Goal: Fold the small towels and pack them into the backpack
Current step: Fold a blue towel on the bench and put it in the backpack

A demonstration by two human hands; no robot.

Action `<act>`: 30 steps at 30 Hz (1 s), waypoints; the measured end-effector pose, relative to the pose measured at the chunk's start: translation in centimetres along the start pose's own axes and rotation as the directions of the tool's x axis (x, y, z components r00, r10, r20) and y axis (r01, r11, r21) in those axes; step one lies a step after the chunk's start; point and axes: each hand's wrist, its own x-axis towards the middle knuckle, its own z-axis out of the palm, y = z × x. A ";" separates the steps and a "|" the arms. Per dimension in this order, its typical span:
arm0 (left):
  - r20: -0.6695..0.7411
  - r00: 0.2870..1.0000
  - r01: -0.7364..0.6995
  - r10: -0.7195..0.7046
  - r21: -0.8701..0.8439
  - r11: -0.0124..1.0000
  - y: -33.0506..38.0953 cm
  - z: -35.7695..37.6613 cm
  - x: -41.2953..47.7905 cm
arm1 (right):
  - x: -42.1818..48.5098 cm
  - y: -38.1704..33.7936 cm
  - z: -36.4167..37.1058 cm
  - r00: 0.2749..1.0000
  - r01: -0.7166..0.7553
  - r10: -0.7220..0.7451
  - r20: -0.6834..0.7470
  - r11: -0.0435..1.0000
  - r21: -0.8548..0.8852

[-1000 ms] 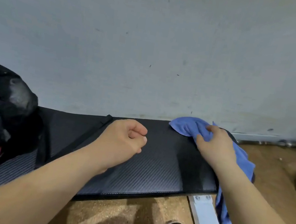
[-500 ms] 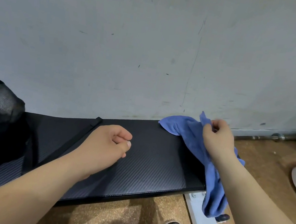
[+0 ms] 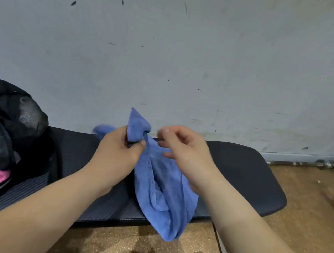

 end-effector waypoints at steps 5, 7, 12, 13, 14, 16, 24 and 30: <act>0.078 0.992 0.109 -0.101 -0.100 0.989 0.1 -2.1 0.4 | 0.7 1.6 -1.7 0.998 0.018 -0.005 0.062 0.976 -0.216; 0.230 0.968 0.126 -0.097 -0.118 0.985 0.3 -3.1 0.2 | 0.6 1.3 -1.3 0.987 0.071 -0.047 0.151 0.985 -0.156; 0.446 0.895 0.079 0.003 -0.165 0.983 1.2 -6.2 -1.4 | -0.6 -0.5 -0.1 0.892 -0.003 -0.012 0.452 0.999 0.033; 0.455 0.890 0.070 0.020 -0.180 0.981 1.3 -6.8 -1.6 | -1.0 -1.0 0.1 0.852 -0.045 0.003 0.524 0.997 0.068; 0.456 0.890 0.068 0.028 -0.193 0.979 1.4 -7.5 -1.9 | -1.2 -1.3 0.1 0.818 -0.089 0.015 0.575 0.991 0.102; 0.461 0.887 0.063 0.043 -0.211 0.975 1.4 -8.8 -2.4 | -1.7 -1.9 0.4 0.783 -0.156 0.038 0.620 0.978 0.138; 0.544 0.838 0.005 0.045 -0.090 0.996 1.5 -12.1 -5.1 | -4.9 -3.7 2.8 0.783 -0.184 0.159 0.602 0.983 -0.021; 0.402 0.915 -0.077 0.015 0.140 0.987 0.6 -13.3 -5.8 | -6.4 -6.1 3.6 0.973 0.065 -0.089 0.213 0.991 0.119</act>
